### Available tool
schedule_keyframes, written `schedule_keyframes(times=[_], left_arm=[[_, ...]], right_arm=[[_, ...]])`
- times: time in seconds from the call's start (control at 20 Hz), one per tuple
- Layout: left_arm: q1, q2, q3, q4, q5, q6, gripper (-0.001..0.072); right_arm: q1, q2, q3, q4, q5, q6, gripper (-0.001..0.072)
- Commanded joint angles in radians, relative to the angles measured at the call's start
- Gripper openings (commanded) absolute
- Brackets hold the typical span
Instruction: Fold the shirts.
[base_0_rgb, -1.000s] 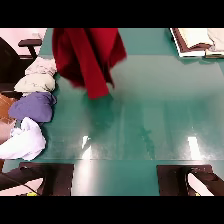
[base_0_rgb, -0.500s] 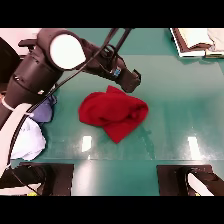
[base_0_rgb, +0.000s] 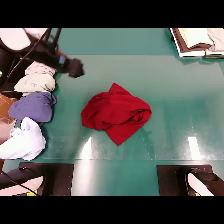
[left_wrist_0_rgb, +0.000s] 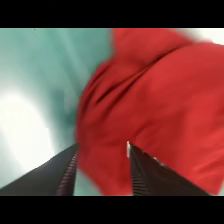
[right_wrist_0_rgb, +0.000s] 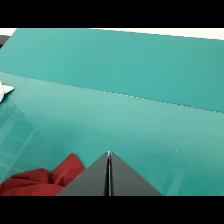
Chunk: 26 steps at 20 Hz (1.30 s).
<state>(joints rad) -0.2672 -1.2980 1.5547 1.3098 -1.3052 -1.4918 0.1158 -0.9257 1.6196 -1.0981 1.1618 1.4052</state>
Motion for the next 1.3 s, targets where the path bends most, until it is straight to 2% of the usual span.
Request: schedule_keyframes(times=[0.0, 0.05, 0.2, 0.35, 0.6, 0.7, 0.75, 0.85, 0.9, 1.25], left_arm=[[0.119, 0.027, -0.261, -0.063, 0.134, -0.001, 0.0621], [0.118, 0.023, -0.333, -0.076, 0.222, -0.001, 0.065], [0.118, -0.048, -0.443, -0.242, 0.373, 0.037, 0.065], [0.115, -0.162, -0.446, -0.424, 0.392, 0.175, 0.065], [0.058, -0.243, -0.446, -0.46, 0.46, 0.21, 0.0642], [0.055, -0.243, -0.446, -0.465, 0.487, 0.21, 0.0395], [0.055, -0.243, -0.446, -0.463, 0.498, 0.209, 0.0355], [0.055, -0.243, -0.443, -0.464, 0.508, 0.209, 0.034], [0.057, -0.242, -0.429, -0.455, 0.498, 0.21, 0.0028], [0.137, -0.161, -0.136, -0.407, 0.426, 0.211, 0.0022]], right_arm=[[0.0, 0.0, 0.001, 0.001, 0.001, 0.0, 0.0017], [0.0, 0.0, 0.001, 0.001, 0.001, 0.0, 0.0017], [0.001, 0.0, 0.001, 0.001, 0.001, 0.0, 0.0017], [0.001, -0.002, 0.001, 0.001, 0.002, 0.0, 0.0017], [0.001, -0.002, -0.064, 0.008, 0.0, 0.0, 0.0017], [0.001, -0.002, -0.106, 0.007, -0.002, 0.0, 0.0017], [0.001, -0.002, -0.126, 0.007, -0.004, 0.0, 0.0017], [0.001, -0.002, -0.169, 0.007, -0.008, 0.0, 0.0017], [0.0, -0.002, -0.194, 0.004, -0.007, 0.0, 0.0018], [-0.005, -0.002, -0.491, 0.011, 0.005, 0.001, 0.0019]])
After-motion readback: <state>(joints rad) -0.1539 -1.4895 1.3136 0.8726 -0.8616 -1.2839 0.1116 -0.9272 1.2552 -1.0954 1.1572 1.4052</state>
